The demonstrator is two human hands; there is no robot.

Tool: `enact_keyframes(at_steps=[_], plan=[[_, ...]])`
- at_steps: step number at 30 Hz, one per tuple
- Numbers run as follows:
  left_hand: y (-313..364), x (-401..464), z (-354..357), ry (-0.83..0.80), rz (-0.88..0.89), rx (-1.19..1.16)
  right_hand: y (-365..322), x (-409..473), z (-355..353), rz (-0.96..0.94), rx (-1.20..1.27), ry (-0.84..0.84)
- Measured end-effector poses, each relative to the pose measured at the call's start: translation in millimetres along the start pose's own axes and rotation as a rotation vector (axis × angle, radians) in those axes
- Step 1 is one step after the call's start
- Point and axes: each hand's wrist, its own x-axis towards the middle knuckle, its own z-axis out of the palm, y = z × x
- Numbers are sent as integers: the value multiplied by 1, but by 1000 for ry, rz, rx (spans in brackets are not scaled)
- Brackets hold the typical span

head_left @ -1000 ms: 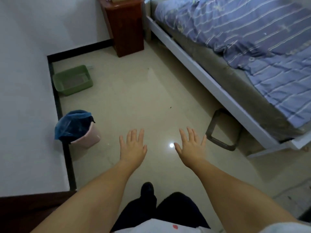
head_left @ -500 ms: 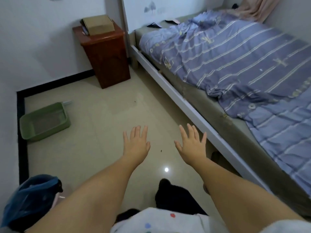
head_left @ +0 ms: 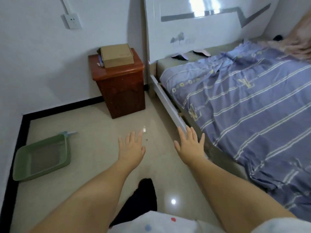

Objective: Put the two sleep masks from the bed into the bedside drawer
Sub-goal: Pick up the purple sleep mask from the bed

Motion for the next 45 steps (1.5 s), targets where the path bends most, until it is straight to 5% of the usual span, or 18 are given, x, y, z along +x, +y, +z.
enact_keyframes(at_steps=[10,23,30,33,36,38,42,45], plan=[[40,298,-45,-10,191,56,44,238,-52,201,66,-35],[135,652,-46,-184,267,34,146,585,-95,227,102,-144],[157,844,12,-325,289,-51,168,742,-39,299,288,-271],[184,919,55,-506,1,-402,171,805,11,397,320,-274],[215,970,89,-753,-510,-1089,171,843,61,447,284,-247],[231,995,106,-817,-696,-1432,170,851,85,441,215,-216],[246,1037,125,-710,-917,-1840,170,848,109,425,145,15],[249,1050,135,-611,-1052,-1855,171,846,116,406,129,67]])
